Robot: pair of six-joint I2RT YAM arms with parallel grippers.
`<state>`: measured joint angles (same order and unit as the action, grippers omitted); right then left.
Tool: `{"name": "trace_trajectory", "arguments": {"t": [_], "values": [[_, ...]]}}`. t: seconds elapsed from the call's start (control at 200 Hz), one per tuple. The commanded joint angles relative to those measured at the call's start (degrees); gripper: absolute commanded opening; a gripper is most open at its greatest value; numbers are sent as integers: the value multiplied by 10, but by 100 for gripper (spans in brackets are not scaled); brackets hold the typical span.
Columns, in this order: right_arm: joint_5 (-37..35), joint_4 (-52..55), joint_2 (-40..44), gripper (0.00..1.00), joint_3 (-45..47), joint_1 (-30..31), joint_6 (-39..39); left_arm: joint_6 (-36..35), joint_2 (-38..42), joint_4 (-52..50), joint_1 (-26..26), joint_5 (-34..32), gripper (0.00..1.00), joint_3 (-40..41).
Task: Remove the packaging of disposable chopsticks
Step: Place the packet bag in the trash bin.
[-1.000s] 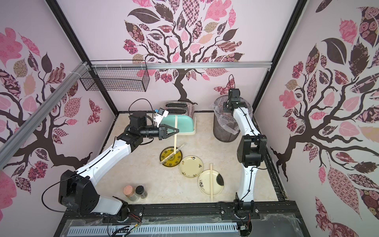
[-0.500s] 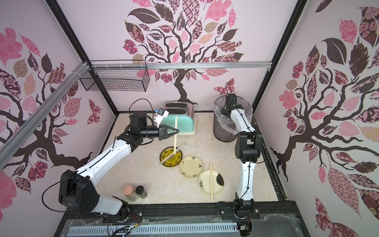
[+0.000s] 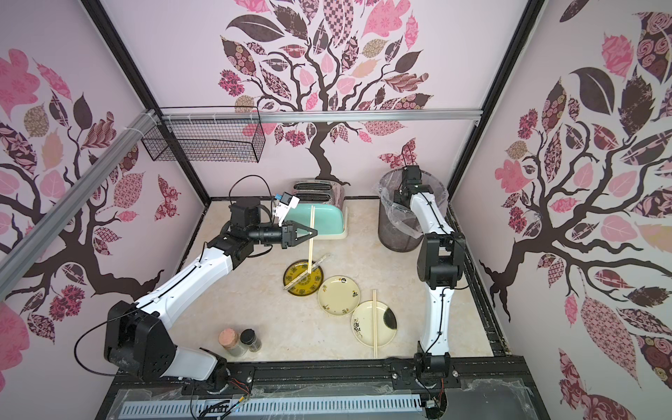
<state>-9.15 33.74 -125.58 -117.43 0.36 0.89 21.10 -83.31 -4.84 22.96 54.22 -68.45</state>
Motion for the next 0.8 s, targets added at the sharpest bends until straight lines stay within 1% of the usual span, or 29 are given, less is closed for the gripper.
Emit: {"name": "trace_trajectory", "arguments": {"t": [0.0, 0.275, 0.39, 0.46, 0.67, 0.73, 0.795], "values": [[4, 0, 58, 58, -36, -2, 2, -9, -2, 0, -1, 1, 0, -5], [1, -1, 132, 74, -35, -2, -1, -9, 0, 0, -1, 1, 0, -5], [4, -10, 172, 78, -22, -3, 5, -8, -2, 0, -1, 1, 0, -6], [15, -23, 206, 79, 1, -2, 12, -8, -3, 0, 0, 0, 0, -6], [81, -92, 346, 82, 128, -2, 53, -8, -6, 0, 1, 0, 0, -5], [112, -124, 400, 83, 195, 2, 79, -9, -9, -1, 3, -2, 0, -6], [137, -178, 470, 83, 298, 12, 109, -16, -12, -12, 8, -7, 0, -7]]}}
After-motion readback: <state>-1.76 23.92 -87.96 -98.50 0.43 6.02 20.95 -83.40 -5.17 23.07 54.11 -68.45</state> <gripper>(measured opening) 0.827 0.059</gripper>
